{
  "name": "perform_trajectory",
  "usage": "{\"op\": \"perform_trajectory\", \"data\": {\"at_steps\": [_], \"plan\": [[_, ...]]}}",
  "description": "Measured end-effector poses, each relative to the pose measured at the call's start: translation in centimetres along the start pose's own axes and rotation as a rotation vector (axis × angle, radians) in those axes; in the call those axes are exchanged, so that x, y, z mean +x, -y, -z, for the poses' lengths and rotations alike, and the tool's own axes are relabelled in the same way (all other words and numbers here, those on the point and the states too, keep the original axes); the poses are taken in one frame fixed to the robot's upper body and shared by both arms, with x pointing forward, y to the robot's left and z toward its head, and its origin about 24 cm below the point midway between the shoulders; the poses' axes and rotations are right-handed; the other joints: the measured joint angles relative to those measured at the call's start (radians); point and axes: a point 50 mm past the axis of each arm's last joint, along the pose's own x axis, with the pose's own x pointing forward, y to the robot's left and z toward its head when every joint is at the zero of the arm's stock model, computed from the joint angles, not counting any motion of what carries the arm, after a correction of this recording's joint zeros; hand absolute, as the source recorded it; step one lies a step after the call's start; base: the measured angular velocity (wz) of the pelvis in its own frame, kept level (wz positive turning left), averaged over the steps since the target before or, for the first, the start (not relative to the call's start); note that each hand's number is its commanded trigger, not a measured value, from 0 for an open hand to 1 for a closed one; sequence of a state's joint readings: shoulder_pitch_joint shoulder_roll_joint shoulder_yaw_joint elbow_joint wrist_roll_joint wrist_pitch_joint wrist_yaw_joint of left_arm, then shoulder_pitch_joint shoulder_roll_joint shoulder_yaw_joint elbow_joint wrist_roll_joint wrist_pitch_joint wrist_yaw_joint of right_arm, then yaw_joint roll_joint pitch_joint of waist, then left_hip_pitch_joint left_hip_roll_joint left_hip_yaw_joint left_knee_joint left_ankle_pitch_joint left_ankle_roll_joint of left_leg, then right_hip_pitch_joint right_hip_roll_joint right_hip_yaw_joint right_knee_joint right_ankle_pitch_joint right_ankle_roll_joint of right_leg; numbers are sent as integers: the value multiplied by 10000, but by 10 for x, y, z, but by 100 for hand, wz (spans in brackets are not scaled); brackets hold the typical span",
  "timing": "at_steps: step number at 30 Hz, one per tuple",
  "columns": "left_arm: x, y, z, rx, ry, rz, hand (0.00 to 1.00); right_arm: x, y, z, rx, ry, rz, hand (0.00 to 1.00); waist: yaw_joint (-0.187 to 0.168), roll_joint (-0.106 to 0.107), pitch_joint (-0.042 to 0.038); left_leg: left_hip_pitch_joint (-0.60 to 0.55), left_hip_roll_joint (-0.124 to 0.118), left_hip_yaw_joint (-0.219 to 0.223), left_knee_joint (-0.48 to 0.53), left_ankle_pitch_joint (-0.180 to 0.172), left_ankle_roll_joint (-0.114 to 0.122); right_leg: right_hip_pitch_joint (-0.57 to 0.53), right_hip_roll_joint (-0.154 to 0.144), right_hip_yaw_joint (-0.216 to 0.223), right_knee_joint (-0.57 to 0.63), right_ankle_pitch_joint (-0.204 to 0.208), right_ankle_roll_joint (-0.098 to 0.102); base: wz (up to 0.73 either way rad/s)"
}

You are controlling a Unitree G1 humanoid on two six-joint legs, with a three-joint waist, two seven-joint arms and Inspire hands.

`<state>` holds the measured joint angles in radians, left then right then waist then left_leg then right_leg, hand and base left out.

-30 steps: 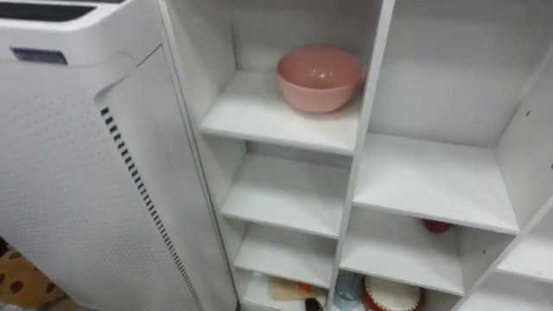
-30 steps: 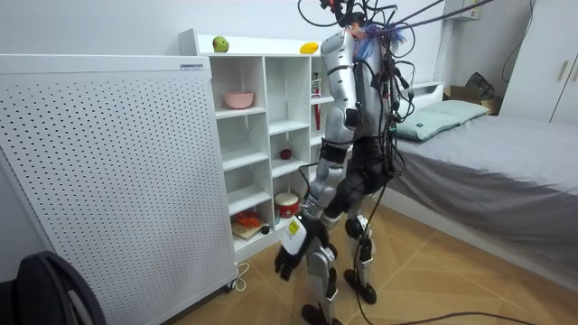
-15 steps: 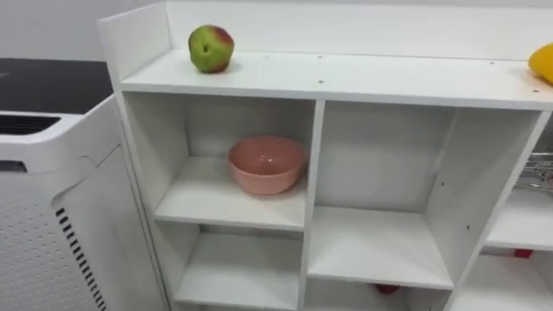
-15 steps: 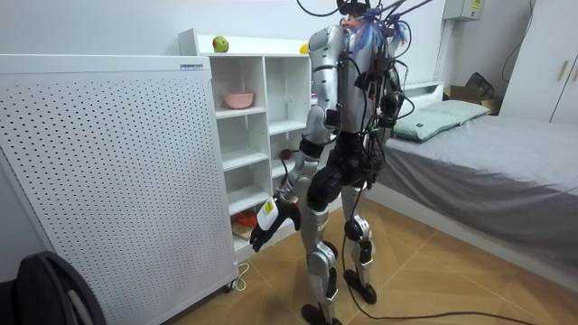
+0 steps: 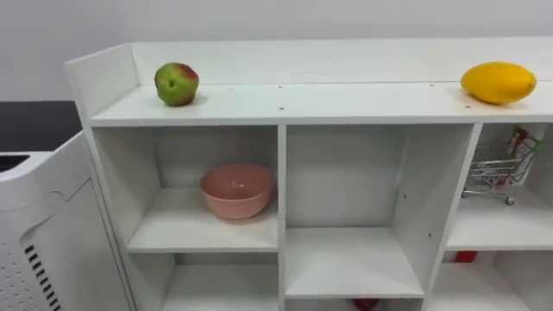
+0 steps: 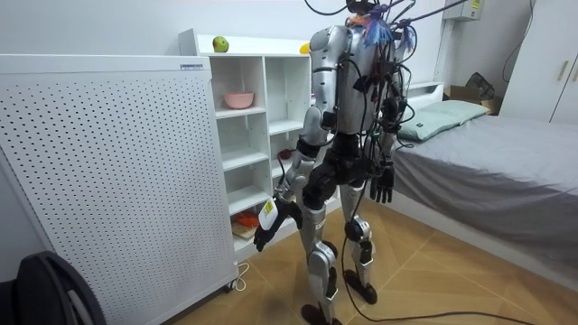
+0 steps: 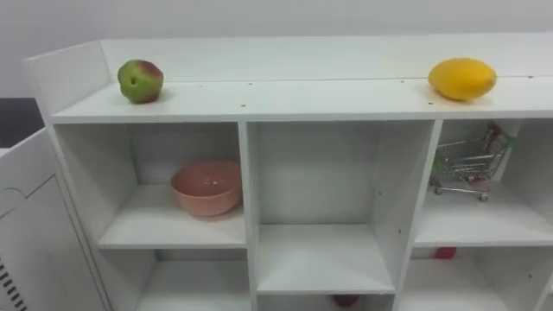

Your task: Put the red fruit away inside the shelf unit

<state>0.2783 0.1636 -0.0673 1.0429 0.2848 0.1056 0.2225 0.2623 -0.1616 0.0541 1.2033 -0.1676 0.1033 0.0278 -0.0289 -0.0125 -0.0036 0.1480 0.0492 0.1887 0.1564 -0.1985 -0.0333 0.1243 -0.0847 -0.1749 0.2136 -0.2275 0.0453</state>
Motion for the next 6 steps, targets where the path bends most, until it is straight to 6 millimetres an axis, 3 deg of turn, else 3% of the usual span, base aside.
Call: {"op": "perform_trajectory", "data": {"at_steps": [6], "plan": [[0,3,3,-165,-290,230,0,0,-1,-1,-29,-209,-198,0,-30,6,3,101,72,119,-21,-22,-31,88,86,108,-112,83,-28,-6]]}}
